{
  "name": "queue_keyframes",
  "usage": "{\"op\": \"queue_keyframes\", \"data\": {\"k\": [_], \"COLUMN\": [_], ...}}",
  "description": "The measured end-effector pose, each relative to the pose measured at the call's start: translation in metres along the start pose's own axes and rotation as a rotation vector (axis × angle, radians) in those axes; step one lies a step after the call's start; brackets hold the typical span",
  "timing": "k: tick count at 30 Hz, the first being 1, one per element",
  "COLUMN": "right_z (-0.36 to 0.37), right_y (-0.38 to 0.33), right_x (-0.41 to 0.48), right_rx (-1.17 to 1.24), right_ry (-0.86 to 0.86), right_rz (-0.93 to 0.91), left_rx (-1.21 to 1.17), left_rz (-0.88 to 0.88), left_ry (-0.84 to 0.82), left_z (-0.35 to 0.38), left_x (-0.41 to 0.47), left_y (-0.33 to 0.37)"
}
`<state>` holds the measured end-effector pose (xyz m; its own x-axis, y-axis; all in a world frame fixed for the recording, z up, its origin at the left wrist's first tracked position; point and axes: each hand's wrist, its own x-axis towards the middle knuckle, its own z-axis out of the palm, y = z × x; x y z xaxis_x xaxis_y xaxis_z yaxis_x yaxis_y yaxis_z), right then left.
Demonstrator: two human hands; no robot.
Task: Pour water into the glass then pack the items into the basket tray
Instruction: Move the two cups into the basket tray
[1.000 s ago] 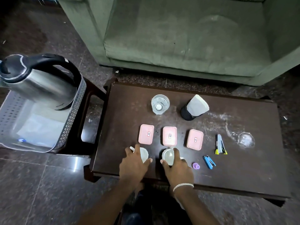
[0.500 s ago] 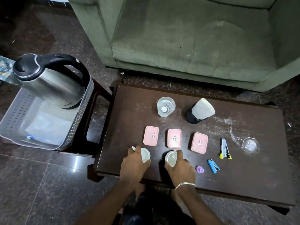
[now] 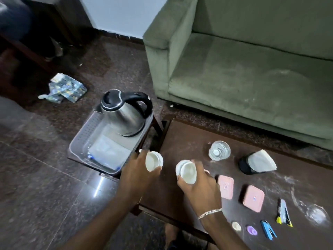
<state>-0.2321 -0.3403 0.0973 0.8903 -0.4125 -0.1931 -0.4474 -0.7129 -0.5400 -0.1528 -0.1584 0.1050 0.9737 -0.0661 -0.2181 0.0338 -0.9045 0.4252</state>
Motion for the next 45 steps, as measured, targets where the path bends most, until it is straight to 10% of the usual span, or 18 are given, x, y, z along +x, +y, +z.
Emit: {"op": "queue_keyframes", "data": {"k": [15,45], "right_z": [0.104,0.194], "right_y": [-0.178,-0.163], "right_x": [0.103,0.112], "right_rx": [0.009,-0.376], "right_ry": [-0.246,-0.14], "right_rz": [-0.398,-0.406], "left_rx": [0.178,0.138], "left_rz": [-0.099,-0.055], "left_ry": [-0.012,-0.121], "left_z": [-0.086,-0.057], "left_x": [0.144,0.218], "left_y": [-0.154,-0.192]}}
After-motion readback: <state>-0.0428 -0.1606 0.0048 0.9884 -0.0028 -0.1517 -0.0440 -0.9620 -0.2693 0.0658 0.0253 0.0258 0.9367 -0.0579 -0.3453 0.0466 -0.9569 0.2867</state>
